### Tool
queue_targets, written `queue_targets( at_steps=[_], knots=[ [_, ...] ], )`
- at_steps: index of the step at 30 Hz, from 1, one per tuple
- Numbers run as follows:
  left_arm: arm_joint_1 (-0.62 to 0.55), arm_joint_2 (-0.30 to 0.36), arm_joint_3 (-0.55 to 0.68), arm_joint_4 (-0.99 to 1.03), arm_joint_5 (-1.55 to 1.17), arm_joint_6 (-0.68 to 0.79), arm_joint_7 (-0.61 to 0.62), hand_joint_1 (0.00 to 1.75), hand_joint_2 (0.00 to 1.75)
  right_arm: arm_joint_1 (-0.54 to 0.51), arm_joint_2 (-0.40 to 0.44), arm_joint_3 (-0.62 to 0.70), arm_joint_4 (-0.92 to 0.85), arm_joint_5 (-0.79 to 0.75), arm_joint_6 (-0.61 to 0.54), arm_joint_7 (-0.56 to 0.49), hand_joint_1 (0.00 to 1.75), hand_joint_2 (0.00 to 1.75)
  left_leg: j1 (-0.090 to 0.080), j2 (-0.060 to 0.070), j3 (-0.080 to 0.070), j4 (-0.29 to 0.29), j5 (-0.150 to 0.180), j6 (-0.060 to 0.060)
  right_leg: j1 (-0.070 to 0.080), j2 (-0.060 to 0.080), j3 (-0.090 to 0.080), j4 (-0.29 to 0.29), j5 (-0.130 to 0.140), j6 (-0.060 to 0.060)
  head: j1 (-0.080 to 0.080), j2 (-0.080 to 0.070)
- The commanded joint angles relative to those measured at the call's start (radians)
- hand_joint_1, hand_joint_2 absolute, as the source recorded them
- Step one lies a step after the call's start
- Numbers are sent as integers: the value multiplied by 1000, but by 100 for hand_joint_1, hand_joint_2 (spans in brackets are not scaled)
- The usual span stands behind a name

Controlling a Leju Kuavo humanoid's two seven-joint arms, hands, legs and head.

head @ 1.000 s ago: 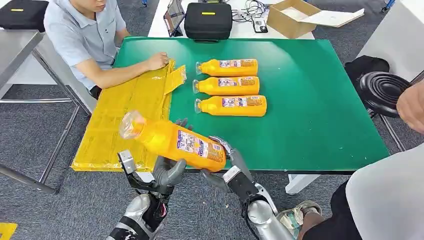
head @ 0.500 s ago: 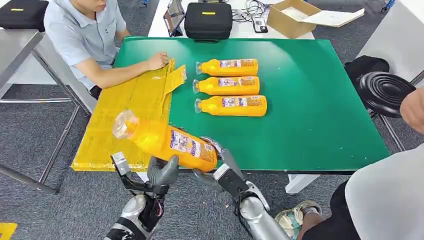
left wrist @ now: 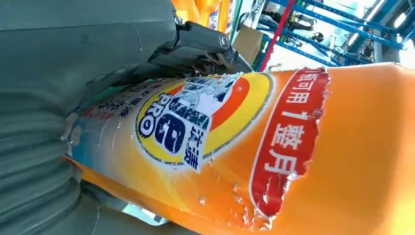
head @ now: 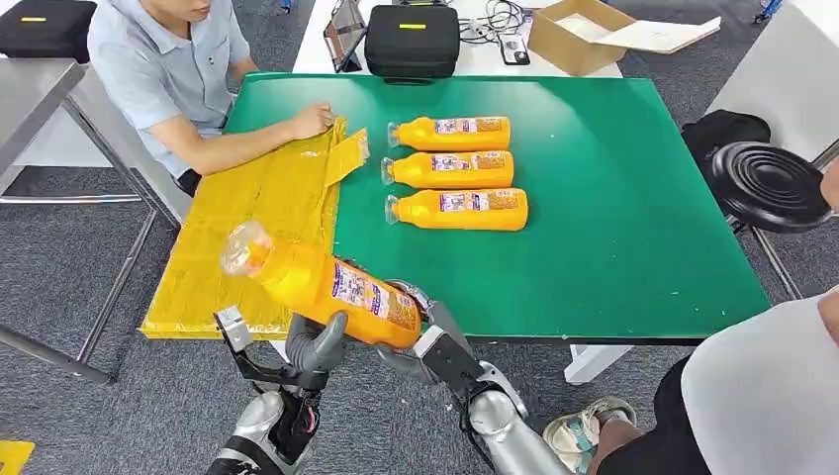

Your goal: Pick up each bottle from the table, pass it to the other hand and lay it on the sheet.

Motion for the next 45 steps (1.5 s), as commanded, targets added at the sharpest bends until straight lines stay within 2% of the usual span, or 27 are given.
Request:
queue_targets(
  at_steps=[1, 2, 5, 6, 7, 9, 12, 14, 16, 18, 21, 24, 26, 27, 28, 29, 33, 36, 37, 38, 39, 42, 45],
  knots=[
    [-54, 3, -28, 29, 28, -46, 21, 175, 175, -12, -18, 66, 91, -20, 117, 1, 0, 175, 2, -2, 3, 0, -1, -1, 2, -2, 4, -1, -2, -2, 0, 0],
    [-57, 2, -24, 34, 40, -51, 31, 175, 175, -6, -20, 64, 87, -28, 136, 1, 0, 0, 3, -2, 6, 0, -2, -2, 3, -2, 7, -2, -2, -3, 0, 0],
    [-63, 10, -14, 41, 24, -23, 36, 175, 175, 30, -35, 79, 17, 28, 48, 1, 0, 0, 2, -2, 3, 0, -1, -2, 2, -3, 5, -1, -2, -2, 0, 0],
    [-78, 13, -8, 48, -8, 30, 44, 175, 175, 40, -42, 96, -25, 65, -32, 1, 0, 0, 3, -2, 5, 0, -2, -2, 3, -3, 7, -2, -2, -3, 0, 0],
    [-95, 7, 7, 60, -5, 63, 62, 175, 175, 63, -53, 111, -122, 32, -64, 1, 0, 0, 2, -2, 4, 0, -2, -2, 2, -3, 6, -1, -2, -3, 0, 0],
    [-117, -6, 37, 73, 19, 107, 86, 175, 175, 87, -67, 121, -188, -34, -10, 1, 0, 0, 3, -4, 3, 1, -2, -2, 3, -4, 5, 0, -3, -3, 0, 0],
    [-121, -3, 56, 49, 38, 115, 80, 175, 175, 106, -83, 130, -226, 21, -94, 1, 0, 0, 2, -2, 2, 0, -1, -1, 2, -2, 3, 0, -1, -2, 0, 0],
    [-113, 4, 70, 27, -2, 184, 58, 175, 175, 133, -65, 72, -220, -16, -121, 1, 0, 0, 2, -2, 3, 0, -1, -1, 2, -2, 4, -1, -1, -2, 0, 0],
    [-83, 30, 100, -20, -56, 270, 39, 175, 175, 201, -44, -10, -294, -71, -127, 1, 0, 0, 2, -2, 5, 0, -2, -2, 2, -3, 6, -1, -2, -3, 0, 0],
    [-50, 38, 145, -71, -44, 276, 40, 175, 175, 257, -42, -53, -372, -41, -188, 3, 0, 0, 1, 0, 2, -1, -1, -1, 1, -1, 2, 0, -1, -2, 0, 0],
    [3, 50, 197, -156, -17, 255, 59, 175, 175, 323, -57, -91, -461, -60, -205, 6, 0, 0, 2, 2, 5, 0, -4, -2, 2, 1, 5, 0, -3, -3, 0, 0],
    [9, 45, 222, -174, 1, 245, 86, 175, 175, 336, -48, -122, -442, -46, -257, 3, 0, 0, 2, 1, 5, 0, -4, -2, 2, 1, 6, -1, -3, -3, 0, 0],
    [-1, 51, 225, -168, -52, 301, 78, 175, 175, 330, -38, -127, -419, -28, -307, 1, 0, 0, 3, 1, 5, 0, -4, -2, 3, 1, 6, -1, -3, -3, 0, 0],
    [-25, 61, 214, -146, -196, 449, 32, 175, 175, 328, -31, -121, -409, -41, -341, 1, 0, 0, 1, 1, 3, 0, -2, -2, 2, 0, 4, -1, -2, -3, 0, 0],
    [-39, 69, 205, -128, -230, 484, 21, 175, 175, 328, -29, -114, -414, -35, -381, 1, 0, 0, 1, 0, 1, 0, -1, -2, 1, -1, 1, -1, -1, -2, 0, 0],
    [-57, 77, 199, -104, -318, 581, -10, 175, 175, 326, -35, -97, -416, -34, -414, 1, 0, 0, 2, -1, 3, 0, -2, -2, 2, -1, 4, -1, -2, -3, 0, 0],
    [-74, 83, 200, -79, -347, 613, -30, 175, 175, 324, -36, -92, -415, -40, -427, 1, 0, 0, 2, -1, 2, -1, -1, -2, 2, -1, 2, -1, -1, -3, 0, 0],
    [-101, 116, 180, -20, -626, 883, -110, 175, 175, 313, -36, -80, -414, -52, -442, 1, 0, 0, 1, -1, 2, -1, -1, -2, 1, -1, 2, -1, -1, -2, 0, 0],
    [-119, 124, 180, 17, -670, 907, -105, 175, 175, 312, -34, -77, -412, -58, -444, 1, 0, 0, 2, -1, 4, -1, -2, -3, 2, -1, 5, -1, -2, -3, 0, 0],
    [-143, 141, 162, 71, -785, 997, -99, 175, 175, 310, -35, -72, -408, -60, -439, 1, 0, 0, 2, 0, 4, -1, -1, -2, 2, 0, 4, -1, -1, -3, 0, 0],
    [-155, 147, 155, 96, -817, 1021, -106, 175, 175, 310, -34, -69, -406, -60, -440, 1, 0, 0, 1, -1, 3, -2, -1, -2, 1, -1, 3, -1, -1, -2, 0, 0],
    [-213, 119, 276, 207, -1192, 1046, -45, 175, 175, 307, -34, -53, -391, -67, -429, 1, 0, 0, 2, -2, 5, -2, -1, -2, 2, -2, 5, -1, -2, -3, 0, 0],
    [-310, 106, 359, 374, -1415, 1046, 30, 175, 175, 297, -33, -35, -373, -74, -418, 1, 0, 0, 1, 0, 3, -1, 0, -2, 1, 0, 3, -1, -1, -2, 0, 0]
  ],
)
